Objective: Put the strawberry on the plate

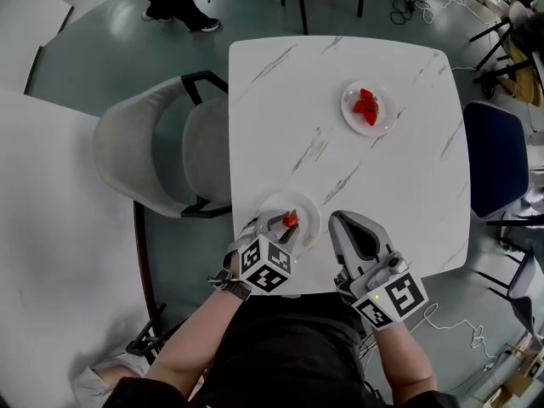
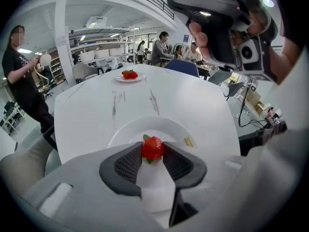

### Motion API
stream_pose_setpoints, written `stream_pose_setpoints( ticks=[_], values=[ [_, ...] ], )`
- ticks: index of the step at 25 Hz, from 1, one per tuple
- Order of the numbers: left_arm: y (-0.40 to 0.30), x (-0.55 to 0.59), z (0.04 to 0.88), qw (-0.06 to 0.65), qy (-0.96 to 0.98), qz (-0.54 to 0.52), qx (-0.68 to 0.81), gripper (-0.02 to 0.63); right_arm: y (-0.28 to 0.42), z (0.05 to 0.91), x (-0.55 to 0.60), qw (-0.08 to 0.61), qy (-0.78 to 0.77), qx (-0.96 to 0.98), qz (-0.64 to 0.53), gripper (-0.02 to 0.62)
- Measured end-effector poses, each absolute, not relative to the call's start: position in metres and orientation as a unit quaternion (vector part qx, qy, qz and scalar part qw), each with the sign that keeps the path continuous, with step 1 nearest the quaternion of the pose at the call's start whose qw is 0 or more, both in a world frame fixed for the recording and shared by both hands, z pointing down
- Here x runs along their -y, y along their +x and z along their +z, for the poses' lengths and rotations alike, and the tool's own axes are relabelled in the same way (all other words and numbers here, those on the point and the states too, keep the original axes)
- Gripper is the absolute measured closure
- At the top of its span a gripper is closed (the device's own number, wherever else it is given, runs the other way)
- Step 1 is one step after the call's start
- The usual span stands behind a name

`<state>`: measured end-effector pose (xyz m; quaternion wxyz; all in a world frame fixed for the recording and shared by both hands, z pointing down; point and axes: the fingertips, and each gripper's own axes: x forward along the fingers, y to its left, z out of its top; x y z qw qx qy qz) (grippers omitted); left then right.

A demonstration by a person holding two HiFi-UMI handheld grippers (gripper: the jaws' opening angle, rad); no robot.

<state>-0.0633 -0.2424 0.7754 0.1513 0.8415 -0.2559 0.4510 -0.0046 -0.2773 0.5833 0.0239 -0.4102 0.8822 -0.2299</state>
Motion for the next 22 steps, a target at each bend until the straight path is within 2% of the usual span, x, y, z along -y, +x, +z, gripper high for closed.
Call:
stream_pose_setpoints(
  ticks=[9, 22],
  values=[
    [-0.059, 0.241, 0.785, 0.157, 0.84, 0.455, 0.252, 0.469, -0.004, 0.592, 0.273, 0.021, -0.4, -0.884, -0.242, 0.592],
    [-0.073, 0.233, 0.695, 0.22, 0.867, 0.359, 0.268, 0.468, -0.018, 0.534, 0.261, 0.007, -0.384, -0.893, -0.236, 0.592]
  ],
)
